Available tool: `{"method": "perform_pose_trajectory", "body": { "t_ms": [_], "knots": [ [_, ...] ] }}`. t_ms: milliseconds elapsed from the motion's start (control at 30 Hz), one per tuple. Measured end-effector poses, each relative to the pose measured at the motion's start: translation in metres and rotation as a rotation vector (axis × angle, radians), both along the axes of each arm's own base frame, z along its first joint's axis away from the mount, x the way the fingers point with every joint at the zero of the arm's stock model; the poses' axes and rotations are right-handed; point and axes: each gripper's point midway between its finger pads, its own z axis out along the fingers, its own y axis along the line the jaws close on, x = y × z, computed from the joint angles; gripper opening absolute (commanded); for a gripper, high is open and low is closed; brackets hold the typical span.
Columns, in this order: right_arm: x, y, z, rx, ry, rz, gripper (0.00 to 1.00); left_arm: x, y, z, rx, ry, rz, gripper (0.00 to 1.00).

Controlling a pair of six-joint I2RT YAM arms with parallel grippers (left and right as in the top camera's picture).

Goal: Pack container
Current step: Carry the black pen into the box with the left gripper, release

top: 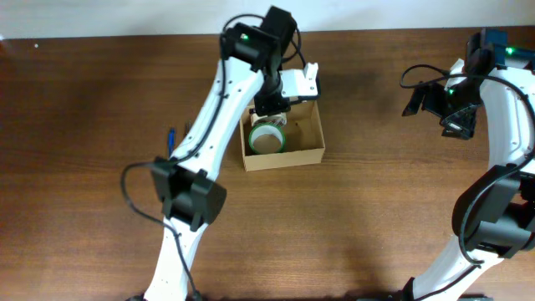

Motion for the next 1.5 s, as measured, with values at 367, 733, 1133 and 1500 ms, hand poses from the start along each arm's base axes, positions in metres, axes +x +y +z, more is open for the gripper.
{"method": "perform_pose_trajectory", "body": {
  "t_ms": [367,733,1133,1500],
  "knots": [
    [0.0,0.0,0.0,0.0,0.0,0.0,0.99,-0.016,-0.002,-0.051,0.074,0.144,-0.021,0.02],
    [0.0,0.0,0.0,0.0,-0.001,0.0,0.99,-0.052,-0.009,-0.08,0.147,0.266,-0.067,0.02],
    [0.0,0.0,0.0,0.0,-0.001,0.0,0.99,-0.052,-0.009,-0.086,0.154,0.279,-0.006,0.43],
    [0.005,-0.001,0.0,-0.005,-0.019,0.0,0.99,-0.033,-0.009,-0.031,0.084,0.113,0.177,0.53]
  ]
}}
